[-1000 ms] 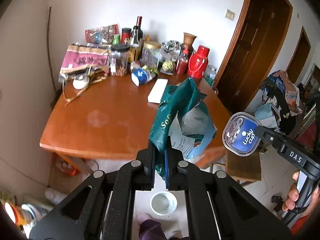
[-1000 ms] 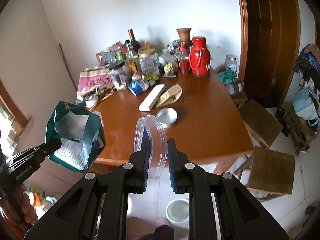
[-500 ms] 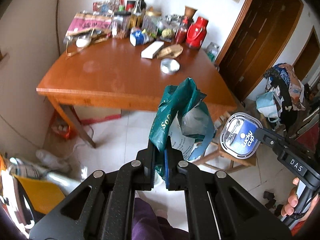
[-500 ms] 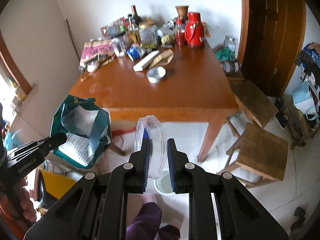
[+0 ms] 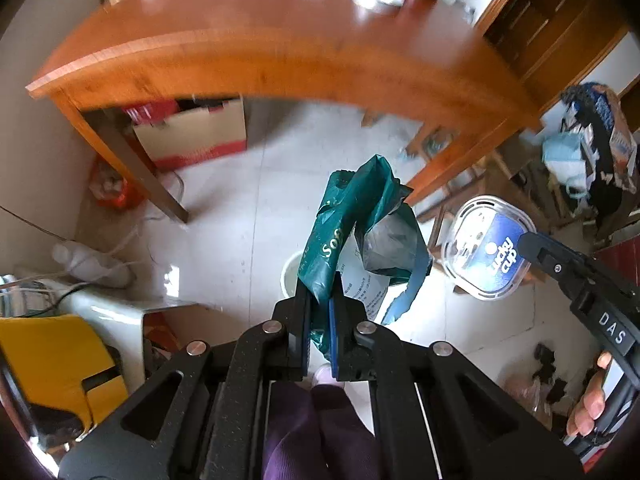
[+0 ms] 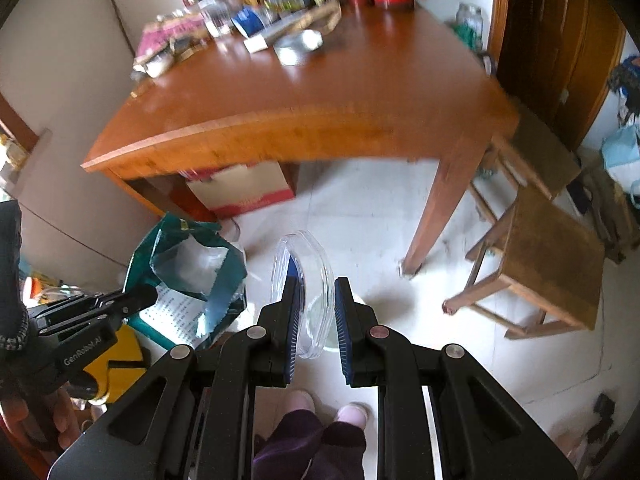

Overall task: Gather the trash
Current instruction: 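Carry the green bag and clear lid down toward the white floor bin, then open the left gripper to drop the green bag into the white bin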

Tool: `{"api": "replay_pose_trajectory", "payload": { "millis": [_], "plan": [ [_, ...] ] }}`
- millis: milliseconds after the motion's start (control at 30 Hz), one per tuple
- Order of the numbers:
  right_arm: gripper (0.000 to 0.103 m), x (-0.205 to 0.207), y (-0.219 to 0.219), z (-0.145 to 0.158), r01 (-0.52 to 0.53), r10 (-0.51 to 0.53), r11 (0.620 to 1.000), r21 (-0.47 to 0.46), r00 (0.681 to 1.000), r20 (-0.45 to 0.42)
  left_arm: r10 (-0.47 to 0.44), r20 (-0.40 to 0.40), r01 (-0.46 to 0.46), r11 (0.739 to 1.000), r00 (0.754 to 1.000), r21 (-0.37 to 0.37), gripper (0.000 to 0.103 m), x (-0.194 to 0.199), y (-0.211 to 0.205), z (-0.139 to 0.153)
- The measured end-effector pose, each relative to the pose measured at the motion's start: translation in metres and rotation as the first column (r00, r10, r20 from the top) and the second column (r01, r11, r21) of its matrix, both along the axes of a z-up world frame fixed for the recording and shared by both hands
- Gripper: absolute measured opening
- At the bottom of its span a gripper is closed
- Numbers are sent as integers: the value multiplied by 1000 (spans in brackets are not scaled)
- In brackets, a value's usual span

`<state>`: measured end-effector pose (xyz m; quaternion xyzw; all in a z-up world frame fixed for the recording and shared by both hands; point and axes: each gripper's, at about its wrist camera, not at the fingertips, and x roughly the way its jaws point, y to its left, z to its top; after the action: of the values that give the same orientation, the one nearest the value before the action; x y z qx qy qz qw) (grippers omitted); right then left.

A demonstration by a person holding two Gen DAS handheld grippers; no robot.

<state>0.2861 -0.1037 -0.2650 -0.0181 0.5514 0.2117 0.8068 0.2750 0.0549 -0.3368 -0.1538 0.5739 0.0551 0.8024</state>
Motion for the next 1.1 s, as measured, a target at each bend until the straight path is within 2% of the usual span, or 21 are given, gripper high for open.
{"api": "replay_pose_trajectory", "payload": {
  "millis": [133, 333, 367, 633, 733, 900, 1000, 1100],
  "plan": [
    [16, 8, 8, -66, 4, -5, 1000, -27, 999, -49, -38, -39, 38, 999, 999, -19, 6, 21, 4, -65],
    [16, 25, 11, -163, 18, -24, 999, -50, 993, -114, -59, -110, 53, 997, 992, -57, 6, 50, 11, -180],
    [16, 28, 10, -178, 19, -26, 998, -55, 992, -126, -60, -120, 54, 997, 991, -58, 6, 52, 11, -192],
    [13, 44, 13, -301, 34, -56, 995, -93, 967, -250, -51, -234, 34, 997, 971, -75, 6, 62, 11, -339],
    [13, 45, 16, -327, 26, -51, 995, -95, 962, -269, -41, -256, 17, 995, 966, -95, 6, 64, 11, -374],
    [13, 49, 24, -353, 7, -29, 997, -71, 953, -302, -26, -278, -9, 992, 960, -126, 6, 69, 13, -410],
    [13, 50, 26, -359, 10, -22, 999, -40, 945, -326, -22, -298, -18, 991, 954, -131, 16, 73, 12, -427],
    [15, 48, 27, -360, 11, -20, 999, -30, 939, -343, -14, -317, -34, 989, 948, -143, 38, 73, 14, -436]
  ]
}}
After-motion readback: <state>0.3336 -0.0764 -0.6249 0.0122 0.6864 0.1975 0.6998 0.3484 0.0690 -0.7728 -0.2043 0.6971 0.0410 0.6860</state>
